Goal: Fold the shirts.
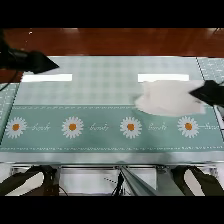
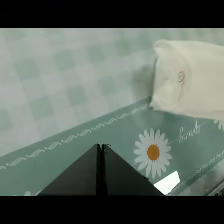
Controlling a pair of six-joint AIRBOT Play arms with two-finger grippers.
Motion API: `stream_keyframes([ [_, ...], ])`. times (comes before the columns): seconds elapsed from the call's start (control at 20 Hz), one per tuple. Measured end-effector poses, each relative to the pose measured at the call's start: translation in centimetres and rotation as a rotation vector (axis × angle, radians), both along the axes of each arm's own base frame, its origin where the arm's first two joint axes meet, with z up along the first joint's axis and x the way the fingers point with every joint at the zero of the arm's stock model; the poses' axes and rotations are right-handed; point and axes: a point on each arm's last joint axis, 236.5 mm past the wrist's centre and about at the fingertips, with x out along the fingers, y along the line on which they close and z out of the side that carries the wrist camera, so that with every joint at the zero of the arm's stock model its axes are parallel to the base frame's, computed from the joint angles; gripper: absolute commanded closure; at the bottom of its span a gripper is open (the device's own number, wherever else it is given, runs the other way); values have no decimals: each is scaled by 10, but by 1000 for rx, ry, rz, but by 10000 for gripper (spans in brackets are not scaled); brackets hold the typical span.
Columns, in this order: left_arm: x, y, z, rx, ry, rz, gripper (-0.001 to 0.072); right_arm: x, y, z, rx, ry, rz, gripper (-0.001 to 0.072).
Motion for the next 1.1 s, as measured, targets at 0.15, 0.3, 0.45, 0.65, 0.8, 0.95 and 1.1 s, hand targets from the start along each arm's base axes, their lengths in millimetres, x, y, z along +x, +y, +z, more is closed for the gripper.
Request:
stream_keyframes([
  [0.15, -9, -18, -41, 4, 80, -57, 690, -52, -76, -6, -160, 148, -209, 669],
  [0.3, -21, -32, -68, 16, 122, -115, 689, -112, -133, -13, -252, 318, -437, 669],
  [0.45, -29, -40, -83, 25, 141, -155, 689, -172, -170, -14, -310, 476, -662, 668],
  [0.65, -32, -43, -90, 37, 129, -187, 690, -230, -187, -13, -320, 619, -868, 668],
  [0.8, -32, -43, -92, 44, 115, -197, 689, -261, -193, -10, -326, 694, -980, 667],
  [0.95, -29, -43, -92, 51, 91, -204, 689, -284, -193, -9, -319, 750, -1056, 611],
  [1.1, -18, -41, -90, 63, 41, -187, 689, -298, -185, -16, -287, 816, -1078, 292],
])
